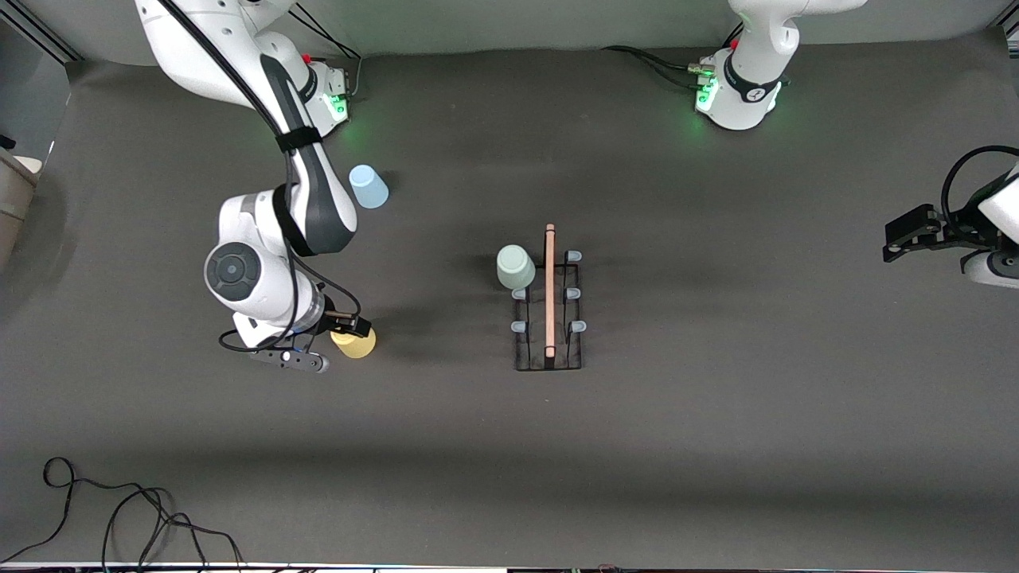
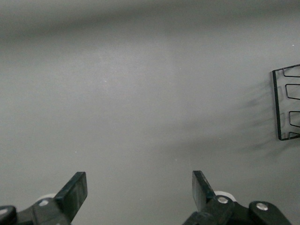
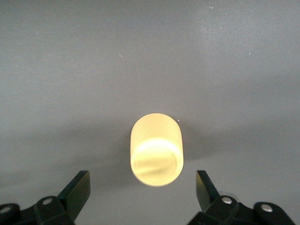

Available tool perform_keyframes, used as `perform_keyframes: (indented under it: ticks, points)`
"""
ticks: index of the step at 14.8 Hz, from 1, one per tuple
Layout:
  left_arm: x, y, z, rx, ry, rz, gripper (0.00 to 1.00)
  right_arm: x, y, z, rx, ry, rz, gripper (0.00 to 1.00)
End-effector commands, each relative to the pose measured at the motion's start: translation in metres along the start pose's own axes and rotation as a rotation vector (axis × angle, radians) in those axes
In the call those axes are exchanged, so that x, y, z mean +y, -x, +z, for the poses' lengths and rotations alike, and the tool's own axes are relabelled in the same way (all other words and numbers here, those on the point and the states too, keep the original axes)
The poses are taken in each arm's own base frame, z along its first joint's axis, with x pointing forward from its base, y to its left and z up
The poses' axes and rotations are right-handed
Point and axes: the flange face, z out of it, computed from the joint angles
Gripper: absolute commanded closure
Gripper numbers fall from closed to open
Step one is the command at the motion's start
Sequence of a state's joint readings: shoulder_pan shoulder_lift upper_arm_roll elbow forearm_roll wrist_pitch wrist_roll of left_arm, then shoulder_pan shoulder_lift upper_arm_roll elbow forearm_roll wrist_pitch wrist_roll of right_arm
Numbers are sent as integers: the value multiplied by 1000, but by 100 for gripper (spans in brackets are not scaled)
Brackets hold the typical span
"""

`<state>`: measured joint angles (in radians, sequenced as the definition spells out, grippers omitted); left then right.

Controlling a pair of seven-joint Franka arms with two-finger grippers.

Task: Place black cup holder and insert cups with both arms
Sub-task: 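Move the right gripper to the yellow cup and grasp it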

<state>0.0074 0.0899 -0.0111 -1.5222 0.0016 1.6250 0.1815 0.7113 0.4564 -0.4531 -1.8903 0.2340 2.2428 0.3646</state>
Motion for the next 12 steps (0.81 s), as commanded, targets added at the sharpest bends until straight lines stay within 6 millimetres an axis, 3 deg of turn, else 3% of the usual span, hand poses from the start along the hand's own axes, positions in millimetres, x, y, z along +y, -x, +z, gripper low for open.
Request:
perform_keyframes:
  ticks: [1,6,10,11,12]
  points:
    - [0,1,-2,1,-22,12,0,4,4,21,40,-2,-37,0]
    - [-1,0,-1,6,-23,9,0,8,9,55,71,0,-24,0]
    - [-3,0,0,6,-25,0,0,2,14,63,54,-15,-38,1]
    - [-3,-1,1,6,-25,-12,0,2,14,64,50,-13,-37,15]
    - [-4,-1,0,7,-25,-16,0,3,14,64,48,-13,-40,50]
